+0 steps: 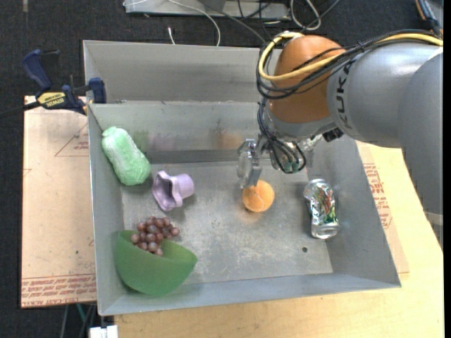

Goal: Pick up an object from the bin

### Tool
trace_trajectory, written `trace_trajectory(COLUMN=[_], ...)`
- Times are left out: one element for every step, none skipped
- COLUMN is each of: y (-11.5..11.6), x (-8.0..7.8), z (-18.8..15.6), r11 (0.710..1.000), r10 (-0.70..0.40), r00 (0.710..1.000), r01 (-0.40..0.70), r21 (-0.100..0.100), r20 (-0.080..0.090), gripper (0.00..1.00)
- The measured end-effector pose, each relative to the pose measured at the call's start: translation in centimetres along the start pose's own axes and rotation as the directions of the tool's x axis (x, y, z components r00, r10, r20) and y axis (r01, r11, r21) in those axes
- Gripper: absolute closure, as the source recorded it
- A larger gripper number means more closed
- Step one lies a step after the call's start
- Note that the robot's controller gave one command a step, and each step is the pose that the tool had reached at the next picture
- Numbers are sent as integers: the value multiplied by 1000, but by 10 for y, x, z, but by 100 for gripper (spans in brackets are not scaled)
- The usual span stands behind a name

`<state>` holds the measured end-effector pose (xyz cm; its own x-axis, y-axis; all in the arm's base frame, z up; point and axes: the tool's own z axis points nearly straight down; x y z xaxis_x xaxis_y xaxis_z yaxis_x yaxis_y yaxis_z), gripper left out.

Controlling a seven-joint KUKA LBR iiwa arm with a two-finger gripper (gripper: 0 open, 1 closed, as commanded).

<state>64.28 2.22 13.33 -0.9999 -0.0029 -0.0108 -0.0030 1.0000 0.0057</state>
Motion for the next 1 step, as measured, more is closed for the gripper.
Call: trace_trajectory(y=[0], x=[0], z=[0], r11=[1000], r10=[0], r00=[1000], r01=[0], r21=[0], r20=[0], gripper=[100])
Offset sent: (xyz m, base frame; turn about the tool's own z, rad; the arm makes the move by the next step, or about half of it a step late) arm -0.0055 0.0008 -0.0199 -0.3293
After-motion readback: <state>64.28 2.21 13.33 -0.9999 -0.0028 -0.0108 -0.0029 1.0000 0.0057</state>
